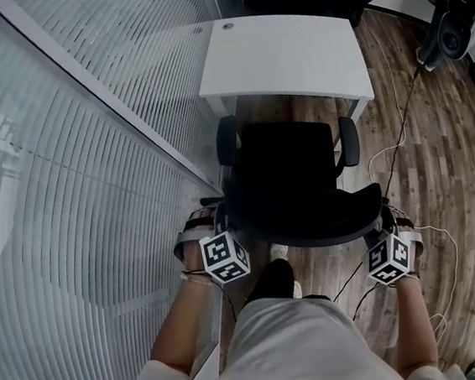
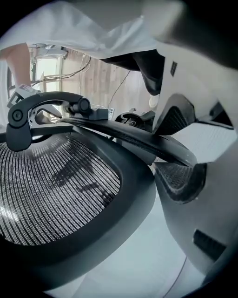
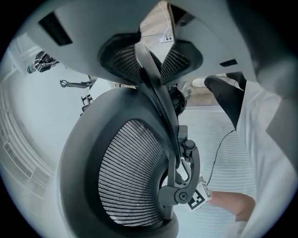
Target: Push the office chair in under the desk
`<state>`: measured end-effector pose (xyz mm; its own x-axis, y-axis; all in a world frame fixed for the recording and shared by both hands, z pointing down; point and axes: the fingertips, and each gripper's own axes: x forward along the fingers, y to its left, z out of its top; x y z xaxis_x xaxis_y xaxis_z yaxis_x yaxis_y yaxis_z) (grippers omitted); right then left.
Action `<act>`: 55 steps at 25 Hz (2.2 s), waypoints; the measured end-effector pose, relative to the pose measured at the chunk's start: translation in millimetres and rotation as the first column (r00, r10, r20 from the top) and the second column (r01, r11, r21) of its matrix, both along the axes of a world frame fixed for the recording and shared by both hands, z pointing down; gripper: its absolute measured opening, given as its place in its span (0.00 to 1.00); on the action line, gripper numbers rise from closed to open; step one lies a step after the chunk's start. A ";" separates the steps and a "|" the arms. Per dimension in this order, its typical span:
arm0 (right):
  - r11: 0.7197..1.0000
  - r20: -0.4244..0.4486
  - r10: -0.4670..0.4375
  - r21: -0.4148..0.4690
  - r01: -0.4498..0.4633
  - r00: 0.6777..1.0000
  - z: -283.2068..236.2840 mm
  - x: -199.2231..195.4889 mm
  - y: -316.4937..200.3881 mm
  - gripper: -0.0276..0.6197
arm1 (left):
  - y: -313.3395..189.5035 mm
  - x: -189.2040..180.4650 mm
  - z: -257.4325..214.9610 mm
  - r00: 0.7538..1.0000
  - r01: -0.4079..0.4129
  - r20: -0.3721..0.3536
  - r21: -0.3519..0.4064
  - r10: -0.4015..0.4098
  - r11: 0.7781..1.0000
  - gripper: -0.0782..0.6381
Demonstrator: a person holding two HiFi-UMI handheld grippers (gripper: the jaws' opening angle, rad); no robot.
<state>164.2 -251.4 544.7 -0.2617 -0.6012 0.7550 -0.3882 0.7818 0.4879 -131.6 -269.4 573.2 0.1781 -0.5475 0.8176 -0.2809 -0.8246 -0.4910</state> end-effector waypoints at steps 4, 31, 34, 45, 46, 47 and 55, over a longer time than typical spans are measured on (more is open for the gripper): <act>1.000 -0.004 0.006 -0.006 -0.006 1.000 6.4 2.1 -14.4 0.27 | -13.6 2.1 6.6 1.000 -0.008 -0.005 0.001 0.008 1.000 0.37; 0.997 -0.020 0.077 -0.022 -0.078 0.997 8.6 4.0 -88.5 0.28 | -92.9 5.1 5.8 0.996 -0.078 -0.035 -0.015 0.078 0.997 0.37; 0.997 -0.016 0.071 -0.016 -0.072 0.997 4.3 4.3 -97.4 0.28 | -101.5 5.6 1.6 0.997 -0.074 -0.030 -0.017 0.074 0.997 0.37; 0.999 0.009 0.044 0.010 -0.044 0.999 6.4 10.7 -139.0 0.28 | -140.2 12.2 6.6 0.998 -0.055 -0.023 -0.028 0.054 0.998 0.37; 0.999 0.010 0.044 0.012 -0.044 0.999 7.0 10.7 -141.8 0.28 | -143.6 12.1 7.4 0.998 -0.052 -0.020 -0.026 0.052 0.998 0.37; 0.999 0.012 0.044 0.014 -0.044 0.999 8.0 10.4 -144.7 0.28 | -147.2 11.7 8.6 0.999 -0.049 -0.017 -0.026 0.048 0.998 0.37; 1.000 0.029 0.027 0.015 -0.027 0.999 7.9 17.6 -173.9 0.28 | -176.7 18.8 9.4 1.000 -0.030 -0.009 -0.033 0.030 0.999 0.37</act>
